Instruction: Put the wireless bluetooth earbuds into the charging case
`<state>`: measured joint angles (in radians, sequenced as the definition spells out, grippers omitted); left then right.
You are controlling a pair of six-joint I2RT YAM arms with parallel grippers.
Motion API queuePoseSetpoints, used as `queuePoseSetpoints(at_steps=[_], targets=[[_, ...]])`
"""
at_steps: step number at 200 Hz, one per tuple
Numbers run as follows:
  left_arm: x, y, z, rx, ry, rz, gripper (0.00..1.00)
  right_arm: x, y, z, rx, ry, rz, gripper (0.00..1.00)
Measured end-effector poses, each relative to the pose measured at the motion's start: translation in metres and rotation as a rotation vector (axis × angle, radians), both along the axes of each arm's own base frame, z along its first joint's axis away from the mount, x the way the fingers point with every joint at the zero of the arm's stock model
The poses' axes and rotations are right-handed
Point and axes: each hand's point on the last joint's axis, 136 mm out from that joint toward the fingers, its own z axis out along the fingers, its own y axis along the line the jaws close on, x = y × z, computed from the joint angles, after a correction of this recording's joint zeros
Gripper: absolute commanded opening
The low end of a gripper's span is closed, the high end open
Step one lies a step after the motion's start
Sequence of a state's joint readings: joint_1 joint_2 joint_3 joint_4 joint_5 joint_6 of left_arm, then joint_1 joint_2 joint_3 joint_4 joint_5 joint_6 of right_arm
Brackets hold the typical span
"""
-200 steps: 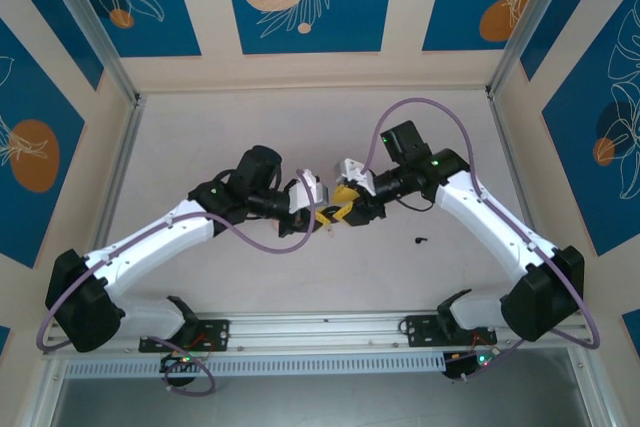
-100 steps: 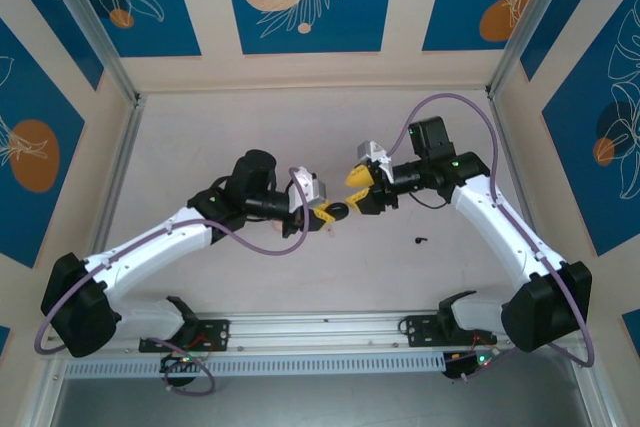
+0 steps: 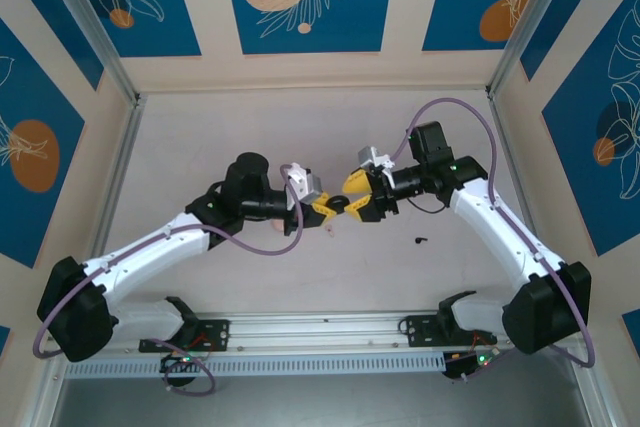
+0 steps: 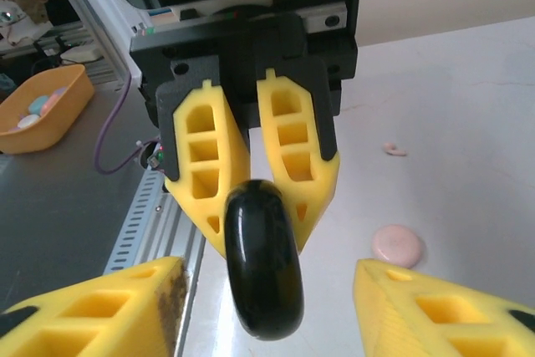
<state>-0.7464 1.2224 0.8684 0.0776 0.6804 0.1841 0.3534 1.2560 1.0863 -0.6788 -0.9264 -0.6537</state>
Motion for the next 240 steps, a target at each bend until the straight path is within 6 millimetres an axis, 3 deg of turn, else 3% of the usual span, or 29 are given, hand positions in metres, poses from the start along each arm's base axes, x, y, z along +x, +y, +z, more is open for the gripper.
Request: queuePoseSetpoints(at_steps=[41, 59, 82, 129, 161, 182, 240], targets=[[-0.001, 0.0, 0.004, -0.033, 0.005, -0.005, 0.15, -0.003, 0.002, -0.002, 0.003, 0.034, 0.028, 0.22], [-0.001, 0.0, 0.006, -0.041, 0.007, -0.011, 0.32, -0.003, 0.002, 0.001, 0.003, 0.014, 0.035, 0.14], [-0.001, 0.0, 0.005, -0.039, 0.009, -0.01, 0.44, -0.007, 0.005, 0.002, -0.016, -0.007, 0.051, 0.11], [-0.005, 0.004, -0.01, 0.026, 0.017, -0.02, 0.44, -0.014, 0.011, -0.014, -0.159, -0.1, 0.064, 0.1], [-0.006, 0.005, -0.01, 0.05, 0.006, -0.031, 0.44, -0.012, 0.008, -0.018, -0.228, -0.137, 0.054, 0.11], [-0.007, 0.006, -0.009, 0.059, -0.002, -0.036, 0.5, -0.011, 0.008, -0.018, -0.239, -0.154, 0.053, 0.11], [-0.009, 0.007, -0.014, 0.079, 0.006, -0.041, 0.37, -0.013, 0.009, -0.018, -0.242, -0.155, 0.057, 0.11]])
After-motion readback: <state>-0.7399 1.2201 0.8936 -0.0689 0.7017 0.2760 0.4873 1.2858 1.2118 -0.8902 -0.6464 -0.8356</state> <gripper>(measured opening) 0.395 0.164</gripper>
